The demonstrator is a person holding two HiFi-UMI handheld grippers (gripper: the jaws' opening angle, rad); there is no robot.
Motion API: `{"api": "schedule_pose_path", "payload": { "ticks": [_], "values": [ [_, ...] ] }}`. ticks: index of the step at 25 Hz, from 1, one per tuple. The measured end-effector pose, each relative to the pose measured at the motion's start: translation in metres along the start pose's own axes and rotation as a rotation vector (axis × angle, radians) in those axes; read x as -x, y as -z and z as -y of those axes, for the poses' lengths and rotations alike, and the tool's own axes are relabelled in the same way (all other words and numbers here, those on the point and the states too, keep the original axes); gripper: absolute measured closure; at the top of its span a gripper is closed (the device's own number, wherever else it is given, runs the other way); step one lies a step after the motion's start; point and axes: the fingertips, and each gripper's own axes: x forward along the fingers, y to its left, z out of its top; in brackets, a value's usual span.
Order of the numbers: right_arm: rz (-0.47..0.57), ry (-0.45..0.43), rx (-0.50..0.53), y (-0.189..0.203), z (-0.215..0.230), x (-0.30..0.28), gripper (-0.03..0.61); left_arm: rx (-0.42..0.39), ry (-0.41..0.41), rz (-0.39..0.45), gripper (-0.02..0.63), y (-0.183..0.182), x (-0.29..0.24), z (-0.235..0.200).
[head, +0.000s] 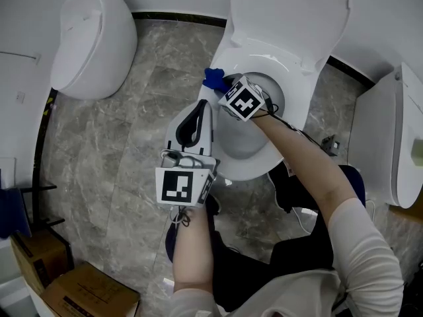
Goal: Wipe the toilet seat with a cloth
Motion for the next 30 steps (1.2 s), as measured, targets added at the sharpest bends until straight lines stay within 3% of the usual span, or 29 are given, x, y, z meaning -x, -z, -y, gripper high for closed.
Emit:
{"api": "schedule_pose_path", "payload": {
  "ticks": [30],
  "values": [
    [0.031, -0.076, 0.05, -0.001, -0.044, 0.011, 0.488, 0.019, -0.072, 0.018, 0.604, -0.007, 0.016, -0.027]
  ]
}}
